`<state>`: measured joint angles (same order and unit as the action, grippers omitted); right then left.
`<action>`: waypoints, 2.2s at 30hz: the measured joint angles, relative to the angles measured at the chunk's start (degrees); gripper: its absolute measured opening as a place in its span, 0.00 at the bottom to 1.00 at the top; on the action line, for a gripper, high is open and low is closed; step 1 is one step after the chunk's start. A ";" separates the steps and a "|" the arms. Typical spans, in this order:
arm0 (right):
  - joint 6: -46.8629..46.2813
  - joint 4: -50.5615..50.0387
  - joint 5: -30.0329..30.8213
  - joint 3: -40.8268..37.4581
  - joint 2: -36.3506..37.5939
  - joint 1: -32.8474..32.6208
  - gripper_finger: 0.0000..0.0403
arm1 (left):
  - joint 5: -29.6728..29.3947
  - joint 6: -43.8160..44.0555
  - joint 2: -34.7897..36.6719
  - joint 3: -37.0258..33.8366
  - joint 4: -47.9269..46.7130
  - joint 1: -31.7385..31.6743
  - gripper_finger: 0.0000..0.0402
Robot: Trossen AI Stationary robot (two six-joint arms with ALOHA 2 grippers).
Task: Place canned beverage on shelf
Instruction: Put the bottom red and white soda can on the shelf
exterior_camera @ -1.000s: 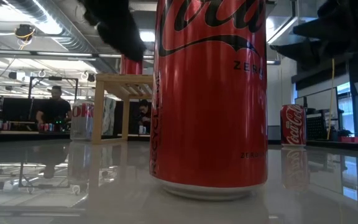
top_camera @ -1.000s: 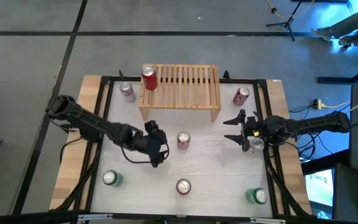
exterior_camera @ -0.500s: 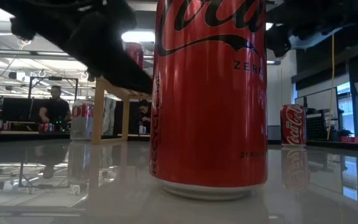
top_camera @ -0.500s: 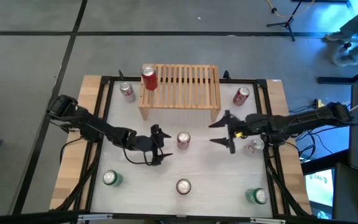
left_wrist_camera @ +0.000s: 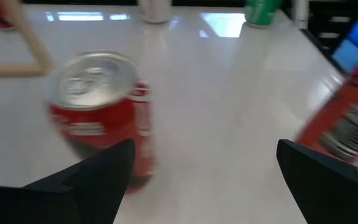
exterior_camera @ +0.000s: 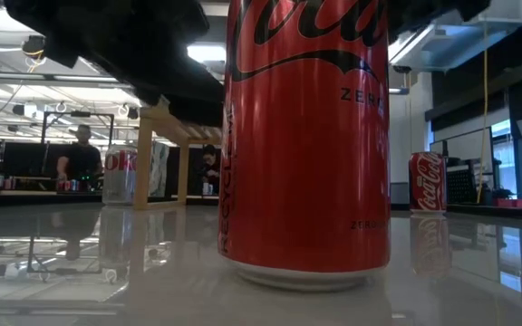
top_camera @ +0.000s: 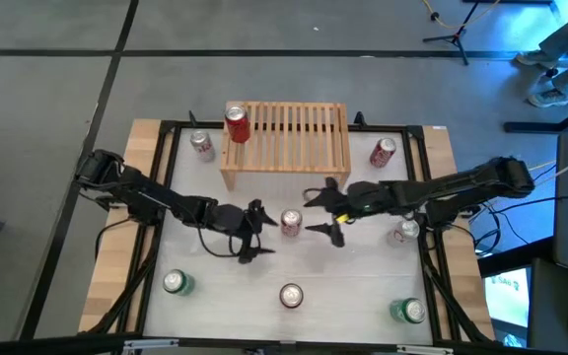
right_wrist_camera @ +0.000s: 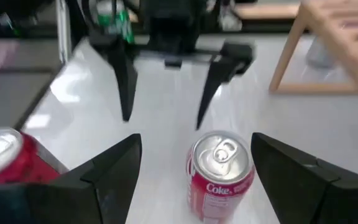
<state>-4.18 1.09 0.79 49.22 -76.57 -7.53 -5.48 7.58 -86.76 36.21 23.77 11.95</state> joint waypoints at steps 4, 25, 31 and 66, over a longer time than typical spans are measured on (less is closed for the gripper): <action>0.15 -3.11 0.03 4.60 -6.05 0.07 0.74 | -1.28 2.02 -0.62 -0.03 -1.00 -1.10 0.95; 1.55 -8.53 8.86 11.93 -15.30 0.06 0.74 | -6.22 3.93 -5.37 -0.04 -1.18 -1.93 0.95; 1.43 -8.06 9.12 11.93 -15.62 0.39 0.74 | -7.07 2.79 -5.55 -0.04 -0.50 -2.14 0.95; 0.08 -6.55 7.30 11.90 -19.81 0.44 0.74 | -6.89 2.86 -5.55 -0.02 -0.59 -2.14 0.95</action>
<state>-4.10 -5.46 8.10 61.12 -96.38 -7.09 -12.37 10.44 -92.31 36.18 23.18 9.80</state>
